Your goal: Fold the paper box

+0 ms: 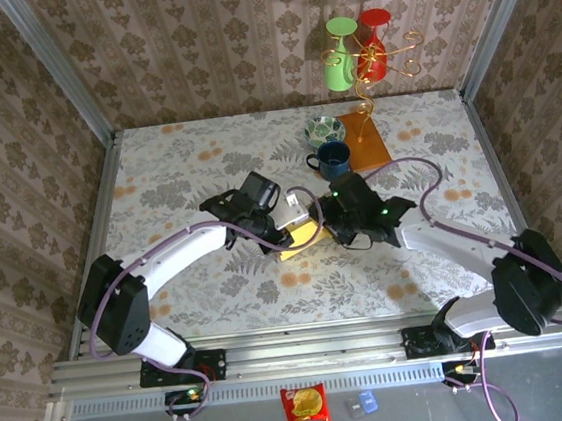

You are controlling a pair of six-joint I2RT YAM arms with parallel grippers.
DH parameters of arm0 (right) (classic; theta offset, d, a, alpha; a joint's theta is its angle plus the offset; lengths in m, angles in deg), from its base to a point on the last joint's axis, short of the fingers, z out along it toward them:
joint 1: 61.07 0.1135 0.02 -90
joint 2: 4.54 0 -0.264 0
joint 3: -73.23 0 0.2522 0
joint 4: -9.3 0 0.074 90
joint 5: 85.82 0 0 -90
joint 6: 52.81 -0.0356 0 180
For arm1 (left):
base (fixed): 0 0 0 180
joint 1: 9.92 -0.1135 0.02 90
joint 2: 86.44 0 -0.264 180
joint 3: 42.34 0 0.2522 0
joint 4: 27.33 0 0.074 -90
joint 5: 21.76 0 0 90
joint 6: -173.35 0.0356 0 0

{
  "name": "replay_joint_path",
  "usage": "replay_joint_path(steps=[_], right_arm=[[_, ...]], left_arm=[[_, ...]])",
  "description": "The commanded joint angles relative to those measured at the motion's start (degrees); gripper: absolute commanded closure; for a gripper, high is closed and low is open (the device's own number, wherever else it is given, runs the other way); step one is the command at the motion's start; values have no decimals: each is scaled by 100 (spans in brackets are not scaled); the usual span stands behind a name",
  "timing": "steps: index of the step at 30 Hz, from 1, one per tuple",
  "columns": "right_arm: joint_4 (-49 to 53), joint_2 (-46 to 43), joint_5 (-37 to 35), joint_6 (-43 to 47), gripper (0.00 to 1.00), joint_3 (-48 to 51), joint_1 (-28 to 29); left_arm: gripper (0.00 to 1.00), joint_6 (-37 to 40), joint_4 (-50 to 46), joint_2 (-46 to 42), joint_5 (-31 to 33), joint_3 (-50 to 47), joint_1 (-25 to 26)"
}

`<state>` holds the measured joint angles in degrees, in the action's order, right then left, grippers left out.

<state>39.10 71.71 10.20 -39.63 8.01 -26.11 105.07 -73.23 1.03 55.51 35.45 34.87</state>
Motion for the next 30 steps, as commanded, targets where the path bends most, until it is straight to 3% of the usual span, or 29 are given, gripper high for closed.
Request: replay_joint_path(steps=[1,6,11,21,30], right_arm=[[817,-735,53,1958,48,-365,-443],[1140,-1199,990,4506,55,-105,-1495],[1786,-867,1336,5970,60,-428,-1596],[2659,311,1296,7560,49,-1663,-1135],[3134,1077,1807,8144,46,-2302,-1083]], left_arm=[[71,446,-199,-312,-79,-209,-235],[71,1196,-444,-670,-555,-480,-502],[71,1716,-684,-842,-820,-658,-748],[71,2290,-931,-935,-1037,-726,-876],[72,2379,-987,-880,-1003,-688,-885]])
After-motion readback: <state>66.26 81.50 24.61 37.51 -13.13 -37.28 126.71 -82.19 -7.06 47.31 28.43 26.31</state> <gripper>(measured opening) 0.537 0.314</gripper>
